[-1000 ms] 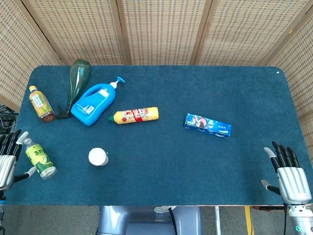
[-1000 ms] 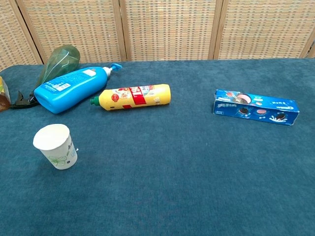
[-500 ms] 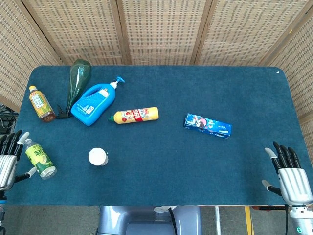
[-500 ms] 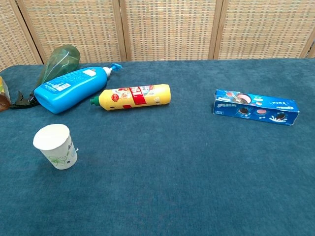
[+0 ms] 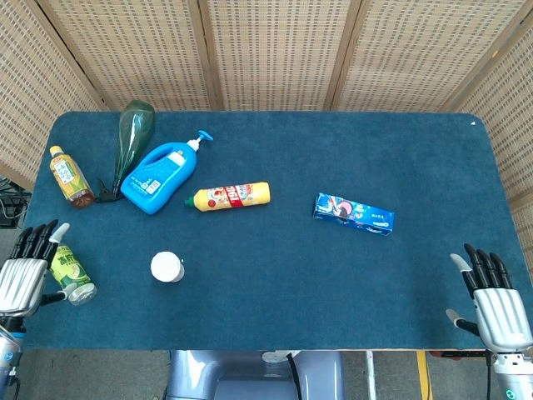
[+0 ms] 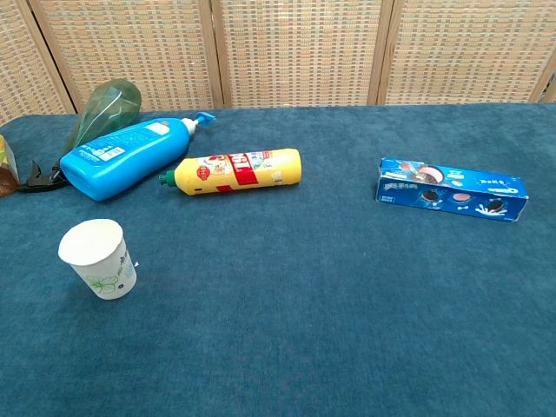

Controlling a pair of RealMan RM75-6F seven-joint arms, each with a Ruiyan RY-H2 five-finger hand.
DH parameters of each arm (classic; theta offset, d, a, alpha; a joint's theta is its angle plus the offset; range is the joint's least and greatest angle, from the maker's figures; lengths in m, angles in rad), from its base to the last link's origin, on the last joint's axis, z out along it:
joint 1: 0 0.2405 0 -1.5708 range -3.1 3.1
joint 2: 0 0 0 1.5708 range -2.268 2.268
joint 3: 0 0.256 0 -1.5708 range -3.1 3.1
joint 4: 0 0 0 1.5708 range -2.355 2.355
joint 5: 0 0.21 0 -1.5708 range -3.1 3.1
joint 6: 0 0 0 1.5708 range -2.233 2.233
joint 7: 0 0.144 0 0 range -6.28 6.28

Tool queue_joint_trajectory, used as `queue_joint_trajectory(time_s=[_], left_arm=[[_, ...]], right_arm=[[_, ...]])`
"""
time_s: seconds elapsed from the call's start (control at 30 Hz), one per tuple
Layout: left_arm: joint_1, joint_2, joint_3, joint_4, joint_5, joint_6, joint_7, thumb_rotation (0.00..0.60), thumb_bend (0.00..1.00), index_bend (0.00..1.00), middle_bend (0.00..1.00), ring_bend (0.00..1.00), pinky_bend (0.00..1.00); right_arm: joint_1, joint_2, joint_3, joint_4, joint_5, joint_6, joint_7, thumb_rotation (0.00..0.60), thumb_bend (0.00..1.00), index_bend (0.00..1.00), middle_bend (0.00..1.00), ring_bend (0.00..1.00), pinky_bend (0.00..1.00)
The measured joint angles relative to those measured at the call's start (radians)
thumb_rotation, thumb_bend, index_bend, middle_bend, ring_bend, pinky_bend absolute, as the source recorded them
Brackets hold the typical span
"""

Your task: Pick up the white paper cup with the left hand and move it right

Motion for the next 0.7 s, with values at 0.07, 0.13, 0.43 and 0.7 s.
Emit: queue_joint_trajectory(time_s=[0.07,0.13,0.43,0.7], left_arm=[[-0.008,-0.005,-0.002,-0.011,-0.003,-0.009,0.012,0.6,0.18,0.09,0.0,0.0,0.0],[-0.018,-0.012,-0.004,-0.025,-0.002,-0.017,0.017,0.6,0.17,0.07,0.0,0.0,0.0],[-0.103,-0.002,-0.013,-0.126,-0.012,-0.138,0.139,0.6,0.17,0.05,0.0,0.0,0.0],[-0.201,-0.022,-0.04,-0.202,-0.116,-0.267,0.311,0.6,0.18,0.12,0.0,0.0,0.0]], right_arm=[[0.0,-0.001,-0.001,0.002,-0.004,0.001,-0.001,0.6,0.13,0.0,0.0,0.0,0.0],[0.0,-0.002,-0.002,0.004,-0.005,-0.001,-0.002,0.6,0.13,0.0,0.0,0.0,0.0],[-0.004,-0.003,-0.003,0.003,-0.002,-0.002,-0.009,0.6,0.13,0.0,0.0,0.0,0.0],[-0.006,0.005,-0.001,0.004,0.004,-0.002,0.015,0.6,0.13,0.0,0.0,0.0,0.0]])
